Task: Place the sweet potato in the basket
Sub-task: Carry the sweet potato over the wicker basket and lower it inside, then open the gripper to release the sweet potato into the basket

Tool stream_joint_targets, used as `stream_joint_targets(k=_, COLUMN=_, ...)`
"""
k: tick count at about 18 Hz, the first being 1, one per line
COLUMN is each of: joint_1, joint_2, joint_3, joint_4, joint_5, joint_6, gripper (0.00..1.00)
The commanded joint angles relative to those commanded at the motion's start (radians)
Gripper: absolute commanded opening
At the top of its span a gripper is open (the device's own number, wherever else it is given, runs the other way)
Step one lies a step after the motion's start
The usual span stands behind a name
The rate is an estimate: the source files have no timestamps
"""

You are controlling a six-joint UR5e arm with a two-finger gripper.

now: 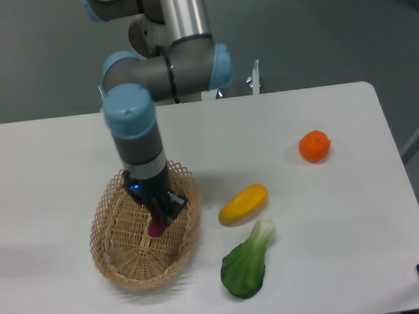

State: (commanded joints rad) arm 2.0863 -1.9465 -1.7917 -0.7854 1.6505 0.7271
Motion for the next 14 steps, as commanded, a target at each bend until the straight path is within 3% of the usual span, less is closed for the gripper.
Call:
stream_joint_targets(k=3, joint_1=-0.015, joint_2=-0.012, joint_3=0.003, joint_4=0.002, joint_5=0.000, joint_6=0.005, gripper=0.23)
stream_joint_targets(k=5, joint_1=-0.015, joint_2=-0.019, joint_3=0.011, joint_4=0.005, joint_5=0.000, joint_6=0.006, gripper=0.37)
stream_joint_targets(k=9, joint_1=-0.015, joint_2=-0.015, joint_3=0.035, joint_4=0.008, joint_5=0.000, joint_6=0.008, gripper=0.96)
stream_joint_targets(k=10, joint_1=-0.015, joint_2=-0.012, joint_3=0.043, joint_4=0.003, joint_5=0.000, joint_6=0.005, gripper=1.00)
stream_joint_targets(k=14, joint_1=-0.012, joint_2=-0.003, joint_3=0.104, joint_4=-0.003, joint_5=0.002, joint_6=-0.012, gripper=1.00)
